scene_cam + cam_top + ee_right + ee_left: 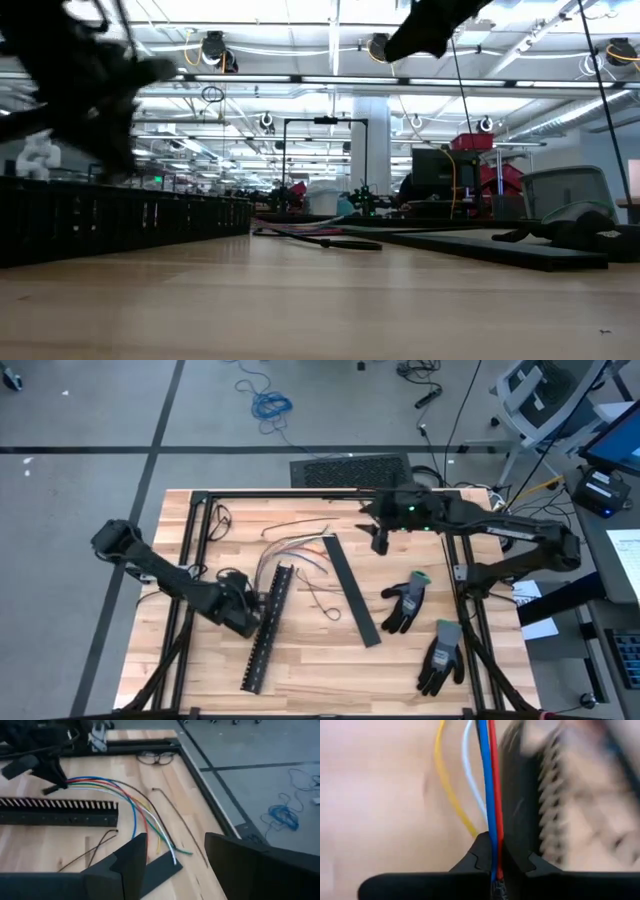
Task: Ziptie cables
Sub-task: Wrap the black zip tie on the cables
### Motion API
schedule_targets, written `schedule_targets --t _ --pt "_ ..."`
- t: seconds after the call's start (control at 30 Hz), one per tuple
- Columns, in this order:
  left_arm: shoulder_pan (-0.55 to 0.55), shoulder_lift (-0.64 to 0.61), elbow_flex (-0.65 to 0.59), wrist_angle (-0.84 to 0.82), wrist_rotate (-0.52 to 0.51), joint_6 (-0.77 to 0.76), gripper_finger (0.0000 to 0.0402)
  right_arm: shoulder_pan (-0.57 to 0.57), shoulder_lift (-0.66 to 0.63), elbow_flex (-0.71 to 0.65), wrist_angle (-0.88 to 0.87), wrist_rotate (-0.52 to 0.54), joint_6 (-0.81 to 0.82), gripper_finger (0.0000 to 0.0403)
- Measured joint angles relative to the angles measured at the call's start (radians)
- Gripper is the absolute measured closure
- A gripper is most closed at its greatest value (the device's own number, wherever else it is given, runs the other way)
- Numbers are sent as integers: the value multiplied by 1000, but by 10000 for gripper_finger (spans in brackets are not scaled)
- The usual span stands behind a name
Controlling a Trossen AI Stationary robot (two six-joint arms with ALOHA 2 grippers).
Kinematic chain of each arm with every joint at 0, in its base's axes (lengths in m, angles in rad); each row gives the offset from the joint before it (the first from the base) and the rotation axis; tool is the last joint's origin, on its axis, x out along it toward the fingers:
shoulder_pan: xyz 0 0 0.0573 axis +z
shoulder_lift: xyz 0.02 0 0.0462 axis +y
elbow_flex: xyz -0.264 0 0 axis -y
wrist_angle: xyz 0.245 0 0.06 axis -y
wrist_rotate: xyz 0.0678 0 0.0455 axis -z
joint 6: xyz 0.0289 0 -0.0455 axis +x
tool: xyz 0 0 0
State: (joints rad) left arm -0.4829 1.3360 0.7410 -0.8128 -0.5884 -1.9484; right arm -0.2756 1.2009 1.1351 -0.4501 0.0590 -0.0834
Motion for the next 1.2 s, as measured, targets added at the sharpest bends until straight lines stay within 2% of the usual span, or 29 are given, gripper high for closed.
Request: schedule_targets --t 0.1,0.2,0.3,0.37,0.47,0.53,0.63,0.7,0.77,0.87,0.97,1.07,1.2 --pt "23 -52 61 -139 -197 19 384 -9 -59 1 -66 1 44 211" --pt "70 -119 122 -161 -314 151 384 -18 -98 0 -153 -1 104 211" --pt "136 -173 169 -49 -399 404 384 -9 -120 0 -280 -24 175 211" --pt "195 -193 173 91 -395 620 384 -1 -119 0 -379 -69 198 211" --pt "287 -181 167 418 -286 995 384 29 -113 0 -503 -90 229 211" --pt "345 -126 164 596 -194 1195 384 51 -112 -3 -537 -79 244 211" --pt "402 -20 164 831 -13 1354 384 80 -116 -16 -552 -58 282 211" --pt "420 53 164 977 123 1409 384 97 -129 -20 -565 -24 297 211" --pt "425 125 166 1076 212 1432 384 111 -145 -21 -587 19 302 211" --pt "424 236 164 1188 247 1432 384 125 -184 -21 -605 71 334 211" --pt "435 320 173 1371 264 1439 384 128 -231 -21 -612 75 371 211" --pt "468 371 246 1496 321 1443 384 127 -273 -21 -628 94 406 211" --pt "498 414 379 1533 422 1501 384 127 -325 -21 -660 167 424 211"
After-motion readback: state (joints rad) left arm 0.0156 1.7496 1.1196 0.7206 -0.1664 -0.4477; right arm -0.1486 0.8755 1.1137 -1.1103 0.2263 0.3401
